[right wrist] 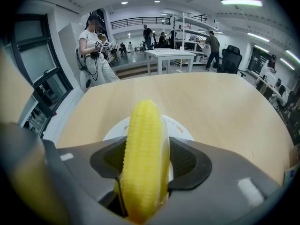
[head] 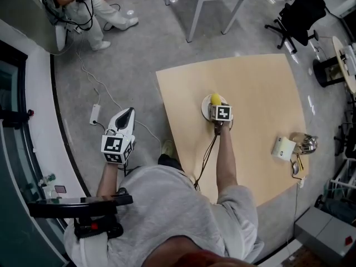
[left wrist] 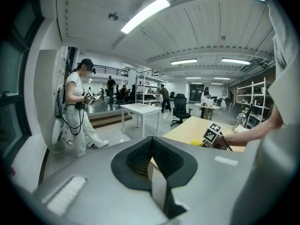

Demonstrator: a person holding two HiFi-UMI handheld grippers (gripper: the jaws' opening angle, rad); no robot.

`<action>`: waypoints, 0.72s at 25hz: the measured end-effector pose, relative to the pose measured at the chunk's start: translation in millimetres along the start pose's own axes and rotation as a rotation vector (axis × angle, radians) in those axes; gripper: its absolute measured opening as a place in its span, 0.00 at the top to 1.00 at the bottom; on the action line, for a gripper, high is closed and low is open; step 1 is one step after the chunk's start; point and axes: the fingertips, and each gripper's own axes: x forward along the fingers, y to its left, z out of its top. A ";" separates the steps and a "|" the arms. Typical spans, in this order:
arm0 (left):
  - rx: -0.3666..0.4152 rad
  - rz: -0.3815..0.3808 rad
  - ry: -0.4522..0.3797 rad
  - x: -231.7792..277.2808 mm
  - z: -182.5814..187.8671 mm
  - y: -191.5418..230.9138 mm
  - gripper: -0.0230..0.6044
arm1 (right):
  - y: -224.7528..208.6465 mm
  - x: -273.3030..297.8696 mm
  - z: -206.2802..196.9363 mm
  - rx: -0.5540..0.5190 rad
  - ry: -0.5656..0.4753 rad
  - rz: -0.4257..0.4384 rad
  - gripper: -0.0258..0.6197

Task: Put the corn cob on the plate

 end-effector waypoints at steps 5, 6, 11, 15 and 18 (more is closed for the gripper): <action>-0.002 0.002 -0.007 -0.9 -1.1 1.5 0.93 | -2.2 -2.3 -5.1 0.046 0.019 -0.015 0.54; -0.002 0.002 -0.008 -1.0 -1.2 1.5 0.93 | -2.3 -2.0 -4.4 0.047 0.015 -0.014 0.54; -0.003 -0.004 -0.018 -1.7 -2.0 -0.1 0.93 | -2.8 -6.2 -1.5 0.031 0.002 -0.014 0.53; -0.002 -0.011 -0.028 -6.9 -0.4 -0.7 0.93 | -4.4 -15.6 1.8 0.030 -0.019 -0.031 0.53; 0.000 -0.019 -0.040 -11.9 1.3 -2.3 0.93 | -5.2 -26.4 5.6 0.026 -0.049 -0.035 0.53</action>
